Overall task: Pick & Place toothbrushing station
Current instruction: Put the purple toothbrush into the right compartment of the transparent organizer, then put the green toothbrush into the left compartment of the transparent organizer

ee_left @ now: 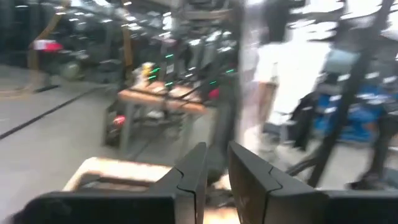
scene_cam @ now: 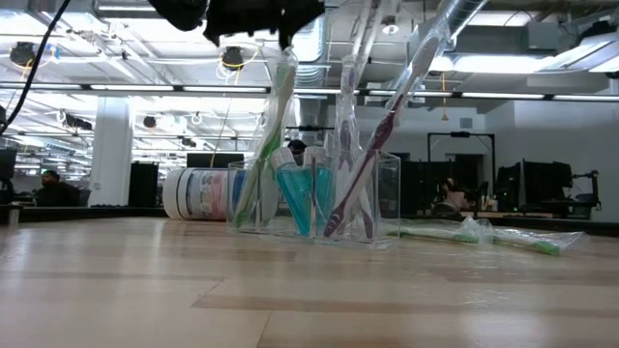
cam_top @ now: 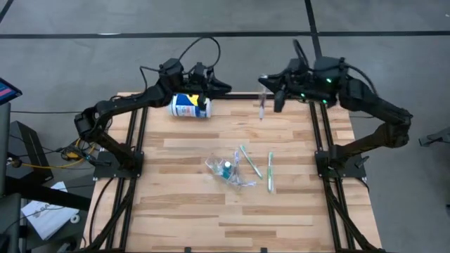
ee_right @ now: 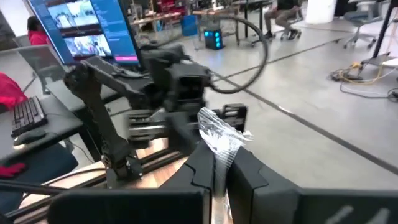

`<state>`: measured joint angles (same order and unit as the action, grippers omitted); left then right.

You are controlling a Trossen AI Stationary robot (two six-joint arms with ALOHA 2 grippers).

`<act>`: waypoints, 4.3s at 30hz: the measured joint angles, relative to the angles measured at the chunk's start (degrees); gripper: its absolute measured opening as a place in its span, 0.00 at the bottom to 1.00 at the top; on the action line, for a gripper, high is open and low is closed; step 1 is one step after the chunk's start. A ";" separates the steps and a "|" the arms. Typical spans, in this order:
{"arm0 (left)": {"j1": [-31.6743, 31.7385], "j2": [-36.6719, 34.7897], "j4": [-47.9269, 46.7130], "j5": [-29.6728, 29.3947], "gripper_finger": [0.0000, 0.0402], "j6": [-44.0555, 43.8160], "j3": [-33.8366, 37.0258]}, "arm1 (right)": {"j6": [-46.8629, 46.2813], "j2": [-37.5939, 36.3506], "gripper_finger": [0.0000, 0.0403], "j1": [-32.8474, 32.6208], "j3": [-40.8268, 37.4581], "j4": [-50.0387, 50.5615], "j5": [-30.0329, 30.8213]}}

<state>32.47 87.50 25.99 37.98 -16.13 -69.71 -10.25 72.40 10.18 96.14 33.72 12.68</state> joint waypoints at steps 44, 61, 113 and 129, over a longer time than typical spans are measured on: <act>10.43 -0.02 -14.71 4.16 0.11 12.55 0.09 | -68.76 27.39 0.03 -40.42 -6.91 13.86 63.46; 9.22 -0.01 -14.71 4.41 0.11 14.59 0.09 | -87.80 27.26 0.03 -41.10 -10.26 30.23 60.50; 9.22 -0.02 -14.71 4.32 0.11 17.21 0.11 | -72.55 27.26 0.32 -38.67 -25.82 -0.53 57.80; 9.22 0.00 -14.71 4.33 0.11 17.19 0.11 | -62.78 27.24 0.40 -39.08 -20.35 -1.21 57.67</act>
<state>41.69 87.50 11.29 42.30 1.06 -69.60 -73.03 99.63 -28.89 75.79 32.51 70.35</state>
